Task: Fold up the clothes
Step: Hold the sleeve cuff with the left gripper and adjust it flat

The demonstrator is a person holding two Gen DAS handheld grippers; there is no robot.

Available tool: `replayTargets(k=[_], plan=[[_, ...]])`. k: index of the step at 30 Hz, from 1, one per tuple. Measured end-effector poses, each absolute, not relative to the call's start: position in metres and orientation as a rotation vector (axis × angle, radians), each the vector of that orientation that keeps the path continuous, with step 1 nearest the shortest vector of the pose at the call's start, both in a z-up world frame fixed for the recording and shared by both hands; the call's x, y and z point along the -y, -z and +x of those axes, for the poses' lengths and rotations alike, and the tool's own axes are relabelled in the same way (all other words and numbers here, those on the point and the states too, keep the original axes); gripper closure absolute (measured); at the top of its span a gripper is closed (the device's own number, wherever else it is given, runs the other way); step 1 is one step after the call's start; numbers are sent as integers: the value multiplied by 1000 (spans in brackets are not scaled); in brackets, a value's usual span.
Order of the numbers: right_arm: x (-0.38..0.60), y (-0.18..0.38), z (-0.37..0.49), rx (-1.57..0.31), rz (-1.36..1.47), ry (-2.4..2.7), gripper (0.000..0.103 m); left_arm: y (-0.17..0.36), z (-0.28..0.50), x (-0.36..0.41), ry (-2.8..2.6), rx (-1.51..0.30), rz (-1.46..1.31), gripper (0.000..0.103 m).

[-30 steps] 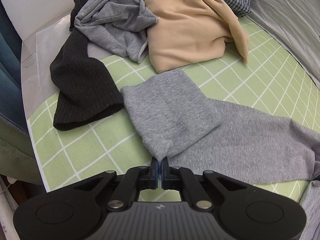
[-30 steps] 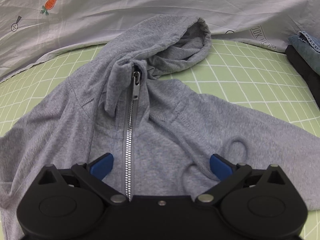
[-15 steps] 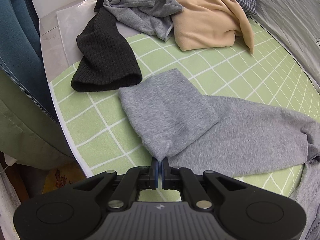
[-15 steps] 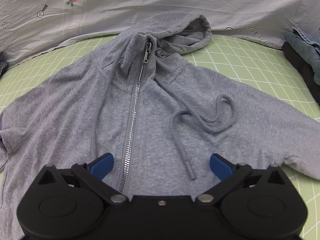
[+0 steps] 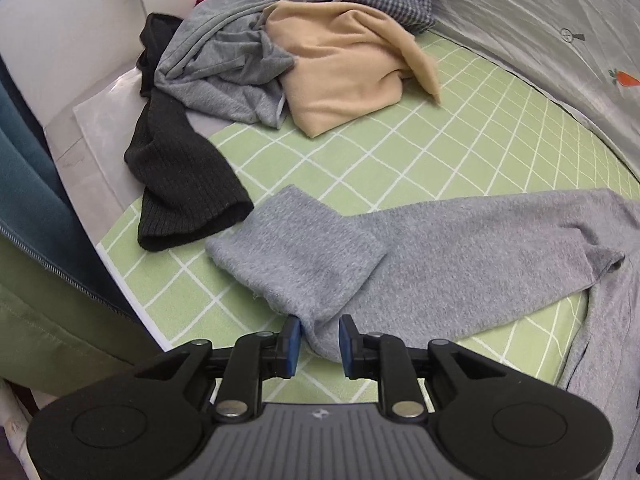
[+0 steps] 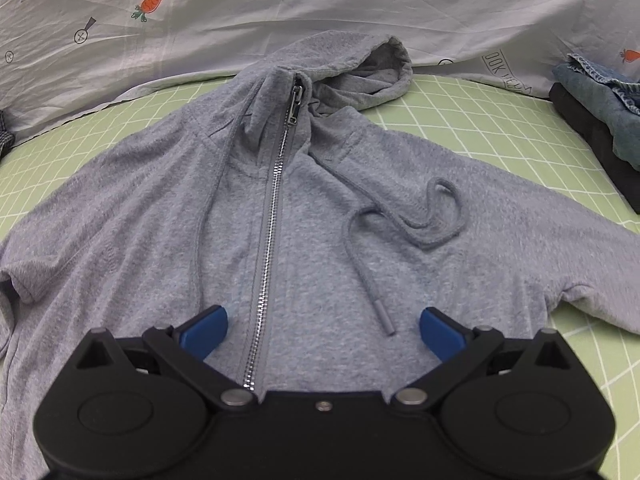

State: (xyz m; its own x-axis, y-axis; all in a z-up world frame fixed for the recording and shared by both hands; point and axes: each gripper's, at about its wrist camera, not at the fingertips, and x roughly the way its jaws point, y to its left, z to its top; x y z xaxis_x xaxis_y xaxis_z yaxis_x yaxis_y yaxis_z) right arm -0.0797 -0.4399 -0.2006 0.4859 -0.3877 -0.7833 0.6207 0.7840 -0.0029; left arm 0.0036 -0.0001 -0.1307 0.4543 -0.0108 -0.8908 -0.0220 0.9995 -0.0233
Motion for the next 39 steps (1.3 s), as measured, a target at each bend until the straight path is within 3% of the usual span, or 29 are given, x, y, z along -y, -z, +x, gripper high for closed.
replayTargets(k=[4,17,33,39], plan=[[437,201,-81,-857,297,630,0,127,11,25,152,-1044,37,77],[435,201,-84,-857,287,612,0,162,30,43,201,-1125,-95,76],[434,202,-85,-839,281,614,0,142,-6,-83,-481,-936,-314,75],[434,203,-86,-829,279,619,0,145,-13,-113,-450,-964,-398,75]])
